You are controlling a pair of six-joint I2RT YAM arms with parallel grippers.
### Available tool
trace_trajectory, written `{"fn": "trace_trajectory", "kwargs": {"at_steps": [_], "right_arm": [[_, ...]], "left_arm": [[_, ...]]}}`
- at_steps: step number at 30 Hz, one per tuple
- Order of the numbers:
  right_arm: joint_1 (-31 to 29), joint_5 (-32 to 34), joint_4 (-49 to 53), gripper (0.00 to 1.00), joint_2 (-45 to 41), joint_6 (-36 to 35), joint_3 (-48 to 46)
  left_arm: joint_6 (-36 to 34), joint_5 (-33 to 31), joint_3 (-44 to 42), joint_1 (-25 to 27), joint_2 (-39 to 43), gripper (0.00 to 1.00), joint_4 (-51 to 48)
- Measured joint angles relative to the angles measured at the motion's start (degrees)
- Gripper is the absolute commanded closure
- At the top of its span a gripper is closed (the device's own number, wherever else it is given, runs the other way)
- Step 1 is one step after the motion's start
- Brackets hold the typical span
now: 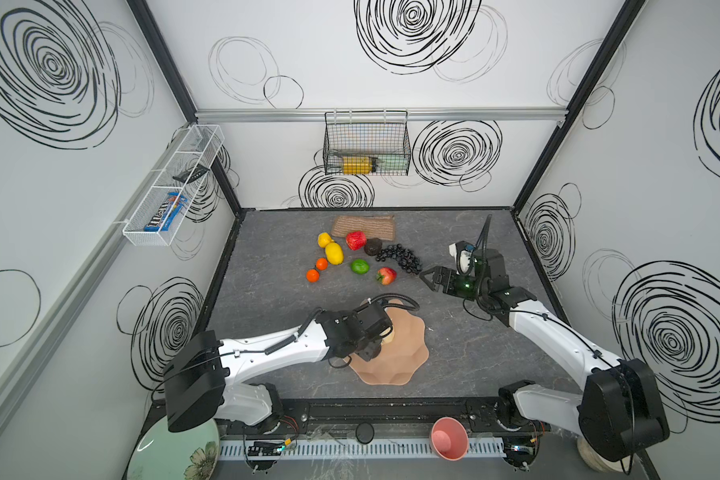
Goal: Place and organize the fake fruits in the fruit bowl
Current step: 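Carry the mangosteen with the left gripper into the pink bowl beside the pear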
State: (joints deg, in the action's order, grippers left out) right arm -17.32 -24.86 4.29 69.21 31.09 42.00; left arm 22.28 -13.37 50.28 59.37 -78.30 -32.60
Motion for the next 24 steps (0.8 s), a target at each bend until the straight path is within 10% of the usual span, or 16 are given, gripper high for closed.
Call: {"fn": "trace_trajectory", "kwargs": {"at_steps": [24], "right_arm": [[0.04, -0.85, -0.11, 0.06, 0.0, 0.17, -0.31]], "left_arm": [[-1.01, -3.89, -0.02, -0.07, -3.52, 0.76, 4.55]]}}
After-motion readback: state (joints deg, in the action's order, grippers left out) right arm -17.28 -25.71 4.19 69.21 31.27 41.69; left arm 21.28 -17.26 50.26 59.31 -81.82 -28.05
